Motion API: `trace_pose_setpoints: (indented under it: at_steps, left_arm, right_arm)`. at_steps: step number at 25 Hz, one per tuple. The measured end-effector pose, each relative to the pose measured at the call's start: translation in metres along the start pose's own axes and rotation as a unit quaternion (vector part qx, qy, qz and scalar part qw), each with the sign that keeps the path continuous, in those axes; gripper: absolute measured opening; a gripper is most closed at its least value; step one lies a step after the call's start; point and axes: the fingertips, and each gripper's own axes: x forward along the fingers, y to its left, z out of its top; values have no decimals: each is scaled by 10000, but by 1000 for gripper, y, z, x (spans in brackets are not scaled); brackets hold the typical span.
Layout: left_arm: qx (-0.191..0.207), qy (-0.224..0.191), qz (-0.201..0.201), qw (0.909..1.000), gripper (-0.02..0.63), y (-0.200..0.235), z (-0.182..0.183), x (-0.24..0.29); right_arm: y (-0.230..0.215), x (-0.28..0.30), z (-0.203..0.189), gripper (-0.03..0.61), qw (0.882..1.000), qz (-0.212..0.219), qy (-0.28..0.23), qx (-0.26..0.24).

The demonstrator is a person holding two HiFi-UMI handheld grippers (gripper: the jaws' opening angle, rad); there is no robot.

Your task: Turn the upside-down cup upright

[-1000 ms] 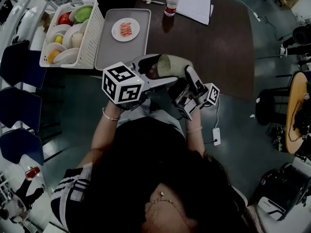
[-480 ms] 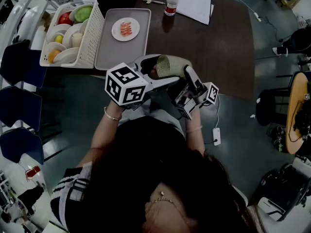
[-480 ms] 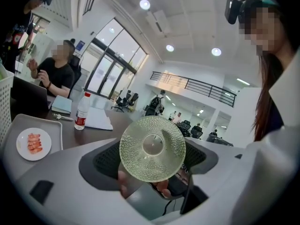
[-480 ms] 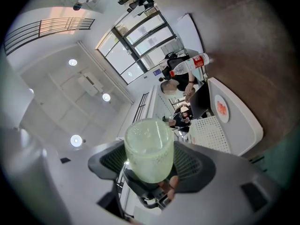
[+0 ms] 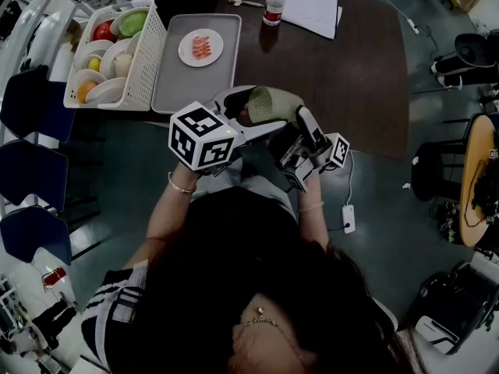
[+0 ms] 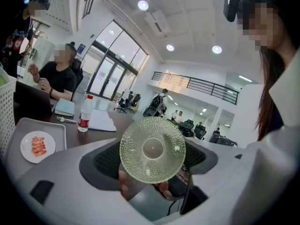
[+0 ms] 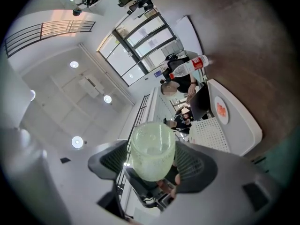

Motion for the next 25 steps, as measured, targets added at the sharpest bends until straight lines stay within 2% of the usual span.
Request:
trace_pose_setpoints:
  at_steps: [6,9,14,20,25]
  left_arm:
    - [52,53,181,9998,396,9,1,-3]
    - [108,128,264,9995,396,14,-1,-2]
    - [236,374,391,9983,396,20,-7,3]
    - [540,866,641,9927,396,35,-21,12]
    - [910,1319,849,9834,396,48,-36,23]
  right_arm:
    - [-8,-13,11,324,9991,-285,-268,-144]
    - [-12,-20,16,324,9958,-663,-343,-531]
    - [-21,-33,28,324,9730,-1684,-389,-1528]
    - [-21,-42,37,322,9525,-2119,-567,-2112]
    - [-20,-47,40,273,9312,-2501,-559,-2591]
